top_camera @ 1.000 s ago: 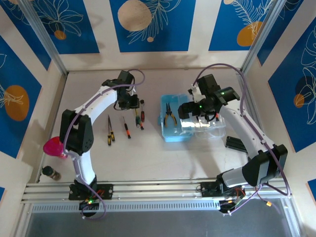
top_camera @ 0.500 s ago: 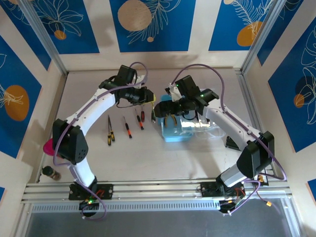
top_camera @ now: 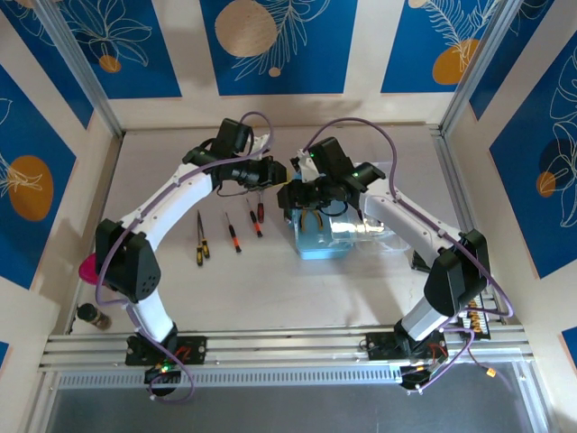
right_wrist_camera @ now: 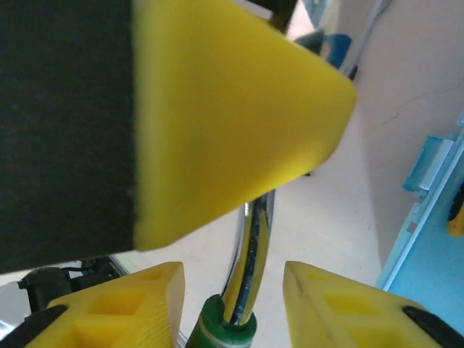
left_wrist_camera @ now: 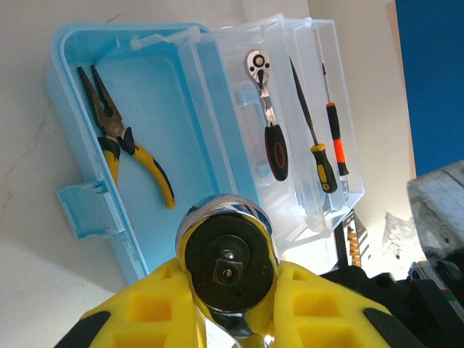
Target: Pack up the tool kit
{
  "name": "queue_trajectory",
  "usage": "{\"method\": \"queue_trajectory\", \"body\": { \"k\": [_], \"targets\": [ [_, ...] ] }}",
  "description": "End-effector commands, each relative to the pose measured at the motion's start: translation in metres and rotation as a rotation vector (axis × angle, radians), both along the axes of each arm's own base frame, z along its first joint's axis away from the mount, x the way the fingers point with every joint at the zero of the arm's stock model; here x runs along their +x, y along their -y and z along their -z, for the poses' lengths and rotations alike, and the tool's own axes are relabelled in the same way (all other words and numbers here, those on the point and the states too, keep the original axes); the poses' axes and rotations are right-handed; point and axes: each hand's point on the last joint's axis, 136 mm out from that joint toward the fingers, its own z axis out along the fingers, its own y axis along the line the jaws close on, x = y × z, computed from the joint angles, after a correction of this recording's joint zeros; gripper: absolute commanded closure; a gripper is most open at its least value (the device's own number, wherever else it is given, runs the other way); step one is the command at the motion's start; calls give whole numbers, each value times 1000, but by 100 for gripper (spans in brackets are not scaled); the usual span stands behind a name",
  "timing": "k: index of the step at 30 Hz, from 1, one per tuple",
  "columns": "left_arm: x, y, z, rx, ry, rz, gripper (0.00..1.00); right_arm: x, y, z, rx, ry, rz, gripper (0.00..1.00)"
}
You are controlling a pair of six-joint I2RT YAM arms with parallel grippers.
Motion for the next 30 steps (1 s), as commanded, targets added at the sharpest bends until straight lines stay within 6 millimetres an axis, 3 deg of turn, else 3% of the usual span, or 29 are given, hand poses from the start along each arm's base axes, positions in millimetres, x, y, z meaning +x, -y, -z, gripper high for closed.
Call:
{"method": "queue_trajectory", "body": {
  "k": [1, 7, 10, 15, 18, 22, 26, 30],
  "targets": [
    [-10, 7, -33, -75, 54, 34, 100, -3, -2, -15, 33, 20, 3, 72],
    [-10, 7, -38, -80, 71, 41, 95, -4, 1, -15, 32, 22, 16, 99],
    [-10, 8, -36, -82, 70, 47, 82, -5, 3, -14, 27, 22, 21, 100],
    [-4, -8, -32, 0, 100, 20, 24, -5, 18, -13, -1, 28, 46, 100],
    [5, -36, -32, 86, 139, -27, 1, -3, 39, -9, -39, 28, 83, 100],
    [16, -85, -24, 198, 144, -112, 0, 3, 79, 4, -144, 20, 168, 100],
    [15, -135, 0, 383, 111, -183, 0, 10, 122, 28, -327, -12, 260, 100],
    [8, -163, 23, 504, 69, -212, 0, 15, 154, 54, -521, -42, 308, 100]
  ]
}}
